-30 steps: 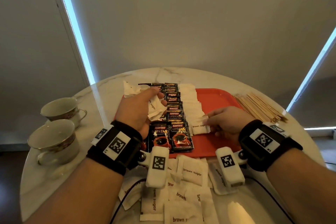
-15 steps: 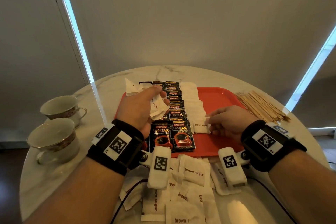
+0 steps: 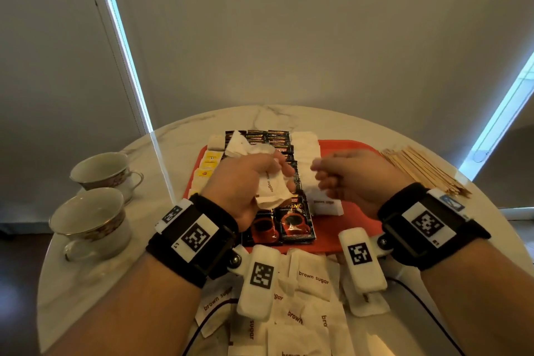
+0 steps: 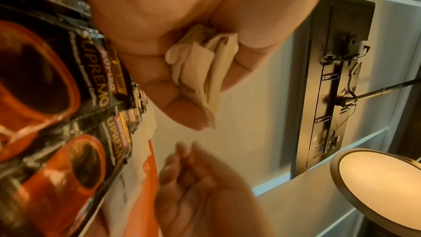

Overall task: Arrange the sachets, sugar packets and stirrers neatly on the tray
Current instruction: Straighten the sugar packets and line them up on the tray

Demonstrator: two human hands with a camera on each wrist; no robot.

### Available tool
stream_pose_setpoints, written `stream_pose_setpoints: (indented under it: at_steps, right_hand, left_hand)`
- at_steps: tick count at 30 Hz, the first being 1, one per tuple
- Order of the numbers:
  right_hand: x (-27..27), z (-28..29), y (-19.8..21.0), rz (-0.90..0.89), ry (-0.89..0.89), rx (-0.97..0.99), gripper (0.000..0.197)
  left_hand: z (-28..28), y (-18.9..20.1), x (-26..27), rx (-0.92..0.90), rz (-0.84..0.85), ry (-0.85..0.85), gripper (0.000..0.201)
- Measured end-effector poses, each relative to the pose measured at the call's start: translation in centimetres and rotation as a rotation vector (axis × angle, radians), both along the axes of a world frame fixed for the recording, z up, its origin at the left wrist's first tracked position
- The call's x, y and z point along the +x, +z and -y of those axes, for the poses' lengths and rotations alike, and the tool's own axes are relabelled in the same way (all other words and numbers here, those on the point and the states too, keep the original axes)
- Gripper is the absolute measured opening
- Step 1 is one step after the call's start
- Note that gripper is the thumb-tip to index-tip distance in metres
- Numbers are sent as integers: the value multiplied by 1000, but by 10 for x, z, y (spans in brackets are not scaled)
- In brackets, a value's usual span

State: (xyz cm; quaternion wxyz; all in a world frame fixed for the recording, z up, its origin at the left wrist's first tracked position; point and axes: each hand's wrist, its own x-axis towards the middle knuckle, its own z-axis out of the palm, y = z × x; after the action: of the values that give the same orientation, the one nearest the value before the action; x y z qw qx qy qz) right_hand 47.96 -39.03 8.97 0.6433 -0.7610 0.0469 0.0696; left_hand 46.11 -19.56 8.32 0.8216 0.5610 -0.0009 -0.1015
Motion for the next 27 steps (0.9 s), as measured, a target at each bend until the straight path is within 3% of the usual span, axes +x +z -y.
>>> stream_pose_setpoints:
  at_steps: [4, 7, 10, 13, 16, 18, 22, 24, 27]
  right_hand:
    - [-4, -20, 32, 115, 309, 114, 51]
    - [-2, -37, 40, 167, 465, 54, 28]
    - [6, -43, 35, 228, 420, 32, 7]
    - [10, -39, 28, 250, 369, 92, 23]
    - [8, -36, 24, 222, 438, 73, 36]
    - [6, -36, 23, 260, 412, 88, 31]
    - [10, -30, 22, 296, 248, 296, 16]
    - [10, -26, 20, 280, 200, 345, 7]
    - [8, -23, 16, 228, 196, 344, 13]
  left_hand:
    - [10, 2, -12, 84, 57, -211, 24]
    - [16, -1, -16, 187, 108, -279, 29]
    - [17, -3, -14, 224, 75, -253, 26]
    - [11, -3, -9, 198, 29, -180, 27]
    - [8, 0, -8, 164, 53, -207, 26]
    - [8, 1, -9, 176, 47, -215, 23]
    - [7, 3, -8, 146, 22, -185, 18]
    - [6, 4, -5, 111, 12, -108, 17]
    - [4, 4, -2, 73, 24, 40, 14]
